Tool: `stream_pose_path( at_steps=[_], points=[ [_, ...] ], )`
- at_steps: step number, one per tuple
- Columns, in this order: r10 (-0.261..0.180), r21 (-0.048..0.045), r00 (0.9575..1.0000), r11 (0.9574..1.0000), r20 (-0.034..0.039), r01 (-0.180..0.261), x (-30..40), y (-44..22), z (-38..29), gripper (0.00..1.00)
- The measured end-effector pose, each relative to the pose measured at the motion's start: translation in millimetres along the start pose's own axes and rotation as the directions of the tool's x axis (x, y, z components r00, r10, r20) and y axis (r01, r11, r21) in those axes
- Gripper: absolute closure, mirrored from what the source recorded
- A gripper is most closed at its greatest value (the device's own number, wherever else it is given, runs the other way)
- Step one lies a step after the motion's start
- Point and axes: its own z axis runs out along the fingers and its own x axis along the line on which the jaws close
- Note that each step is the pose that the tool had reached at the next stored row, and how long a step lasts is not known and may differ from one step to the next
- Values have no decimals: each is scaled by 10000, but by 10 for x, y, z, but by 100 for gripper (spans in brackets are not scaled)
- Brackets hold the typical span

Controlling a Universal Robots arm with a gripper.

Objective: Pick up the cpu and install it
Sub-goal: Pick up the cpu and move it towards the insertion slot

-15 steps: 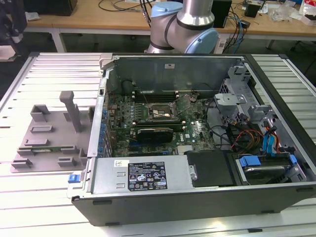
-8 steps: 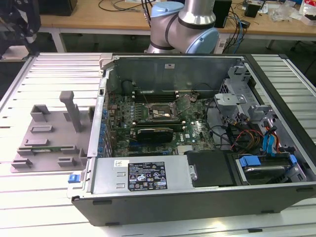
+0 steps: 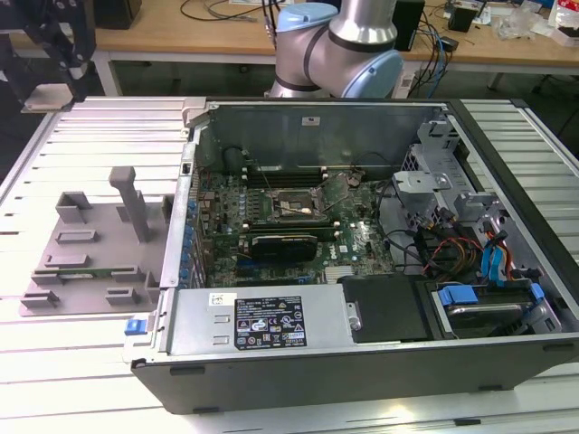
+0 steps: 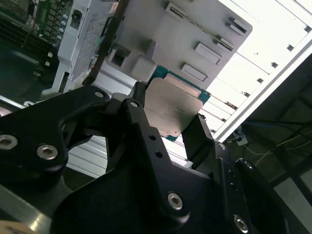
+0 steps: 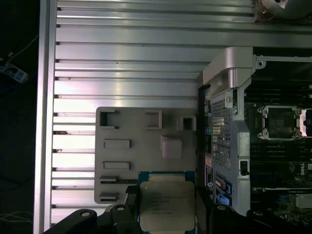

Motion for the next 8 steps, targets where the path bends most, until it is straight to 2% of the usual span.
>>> stream_pose_path(
  at_steps=[2, 8],
  points=[
    [-1, 0, 10000, 10000, -1, 1, -35, 0, 1, 45],
    [0, 0, 10000, 10000, -1, 0, -199, -2, 6, 45]
  ],
)
